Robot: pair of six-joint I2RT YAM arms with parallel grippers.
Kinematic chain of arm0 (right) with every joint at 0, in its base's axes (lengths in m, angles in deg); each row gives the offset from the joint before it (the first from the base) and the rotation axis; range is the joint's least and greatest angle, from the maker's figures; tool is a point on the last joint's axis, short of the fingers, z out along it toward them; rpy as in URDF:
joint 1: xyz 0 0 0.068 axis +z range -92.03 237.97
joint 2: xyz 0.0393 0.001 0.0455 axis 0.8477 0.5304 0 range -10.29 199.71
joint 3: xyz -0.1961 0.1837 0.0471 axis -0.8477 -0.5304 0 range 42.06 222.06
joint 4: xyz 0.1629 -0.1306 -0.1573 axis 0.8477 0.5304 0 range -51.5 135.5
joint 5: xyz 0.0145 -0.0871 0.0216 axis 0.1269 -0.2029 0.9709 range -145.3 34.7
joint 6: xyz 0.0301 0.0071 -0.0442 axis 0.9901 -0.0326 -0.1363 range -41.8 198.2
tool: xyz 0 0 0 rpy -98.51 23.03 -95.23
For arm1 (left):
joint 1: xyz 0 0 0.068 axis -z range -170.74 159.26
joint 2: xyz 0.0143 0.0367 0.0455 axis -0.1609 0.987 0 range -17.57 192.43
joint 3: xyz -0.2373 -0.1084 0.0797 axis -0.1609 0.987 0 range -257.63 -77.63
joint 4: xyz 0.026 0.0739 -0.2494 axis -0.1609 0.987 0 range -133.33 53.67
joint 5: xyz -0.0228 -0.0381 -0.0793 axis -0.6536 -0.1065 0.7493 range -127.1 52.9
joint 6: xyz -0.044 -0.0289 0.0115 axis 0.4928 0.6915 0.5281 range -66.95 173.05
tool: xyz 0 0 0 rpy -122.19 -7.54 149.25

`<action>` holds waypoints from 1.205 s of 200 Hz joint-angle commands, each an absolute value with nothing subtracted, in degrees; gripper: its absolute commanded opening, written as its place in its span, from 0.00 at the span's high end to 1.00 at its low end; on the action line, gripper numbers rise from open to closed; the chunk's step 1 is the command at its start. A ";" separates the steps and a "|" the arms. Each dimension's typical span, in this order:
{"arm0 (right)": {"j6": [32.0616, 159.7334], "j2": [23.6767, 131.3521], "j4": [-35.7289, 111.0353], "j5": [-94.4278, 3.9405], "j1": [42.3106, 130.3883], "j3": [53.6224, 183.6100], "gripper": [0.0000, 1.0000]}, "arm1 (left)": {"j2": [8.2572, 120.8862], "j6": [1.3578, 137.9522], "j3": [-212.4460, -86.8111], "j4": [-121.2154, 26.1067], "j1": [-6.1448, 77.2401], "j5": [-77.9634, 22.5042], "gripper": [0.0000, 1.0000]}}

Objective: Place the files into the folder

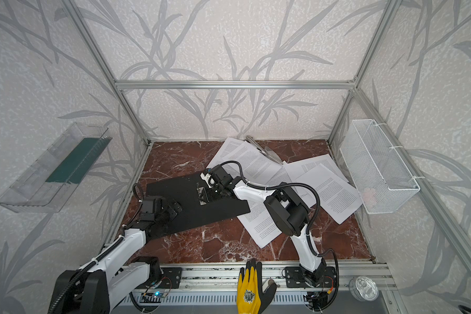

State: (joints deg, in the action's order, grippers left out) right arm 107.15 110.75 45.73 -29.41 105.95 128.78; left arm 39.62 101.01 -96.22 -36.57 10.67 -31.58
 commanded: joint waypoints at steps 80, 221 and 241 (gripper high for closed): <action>104.37 125.30 53.44 -24.87 103.84 148.20 0.93 | 39.82 100.16 -94.79 -36.03 10.41 -29.35 0.01; 106.11 138.39 59.69 -16.77 100.94 172.83 0.91 | 37.27 100.22 -94.85 -35.34 10.46 -29.69 0.01; 105.09 133.63 60.12 -15.60 100.87 171.77 0.73 | 36.91 99.98 -95.14 -35.29 10.44 -29.26 0.01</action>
